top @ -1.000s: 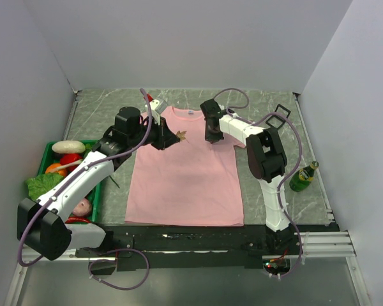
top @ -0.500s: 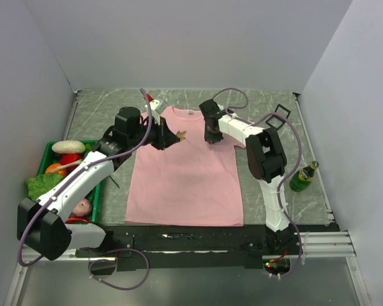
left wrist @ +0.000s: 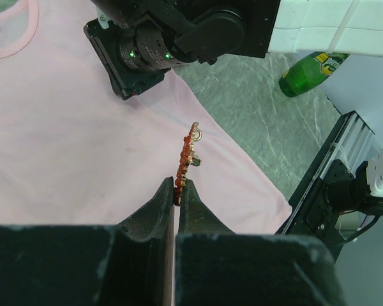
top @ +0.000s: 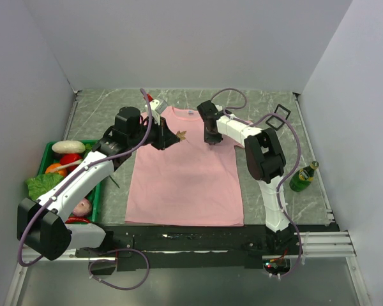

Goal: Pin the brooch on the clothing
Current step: Adjust the flattened clothing at the center of the board.

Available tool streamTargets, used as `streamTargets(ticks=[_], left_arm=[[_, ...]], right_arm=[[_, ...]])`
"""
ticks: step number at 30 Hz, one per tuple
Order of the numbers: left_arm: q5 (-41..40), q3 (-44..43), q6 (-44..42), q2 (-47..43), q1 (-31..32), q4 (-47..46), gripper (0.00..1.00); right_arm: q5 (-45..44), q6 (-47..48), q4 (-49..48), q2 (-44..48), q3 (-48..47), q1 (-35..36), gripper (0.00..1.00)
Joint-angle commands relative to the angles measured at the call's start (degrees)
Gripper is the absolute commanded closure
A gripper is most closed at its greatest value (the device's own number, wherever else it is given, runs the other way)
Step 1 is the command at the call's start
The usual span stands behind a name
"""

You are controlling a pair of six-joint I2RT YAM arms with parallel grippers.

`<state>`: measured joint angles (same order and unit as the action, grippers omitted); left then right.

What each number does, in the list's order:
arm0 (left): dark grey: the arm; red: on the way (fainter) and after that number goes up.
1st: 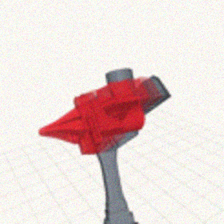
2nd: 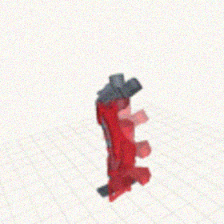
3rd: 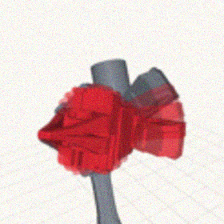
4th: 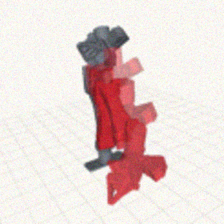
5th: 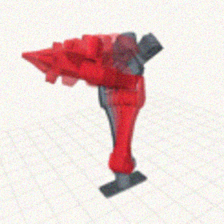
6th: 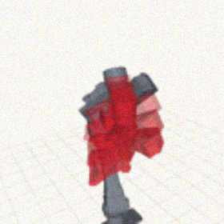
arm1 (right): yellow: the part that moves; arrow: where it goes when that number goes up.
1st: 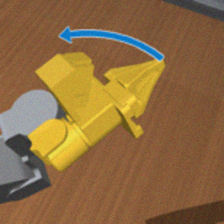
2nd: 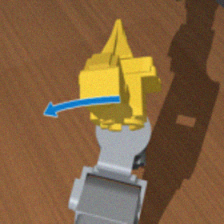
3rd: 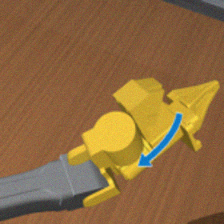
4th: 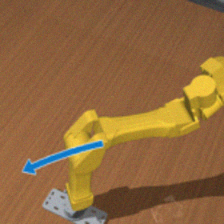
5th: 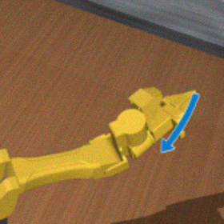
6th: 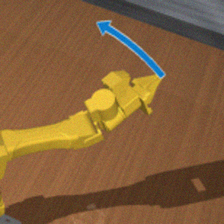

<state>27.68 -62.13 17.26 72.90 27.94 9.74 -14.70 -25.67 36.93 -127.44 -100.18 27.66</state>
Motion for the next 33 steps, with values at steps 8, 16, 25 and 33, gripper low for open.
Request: streamTargets(ticks=[8, 16, 25, 33], left_arm=[[0.4, -1.6, 0.1, -1.2, -0.1, -1.3, 0.99], [0.3, -1.6, 0.1, -1.3, 0.0, -1.3, 0.99], [0.0, -1.6, 0.0, -1.4, -0.1, -1.2, 0.99], [-1.6, -1.3, -0.6, -0.7, -0.1, -1.0, 0.99]], right_arm=[[-2.4, -0.8, 1.1, -1.1, -2.7, 0.8, 0.77], [-2.2, -0.6, 1.1, -1.1, -2.8, 0.9, 0.93], [-1.1, -0.3, 0.3, 0.6, -2.7, 0.9, 1.00], [2.9, 1.1, -2.6, 4.7, -1.5, 0.7, 0.83]])
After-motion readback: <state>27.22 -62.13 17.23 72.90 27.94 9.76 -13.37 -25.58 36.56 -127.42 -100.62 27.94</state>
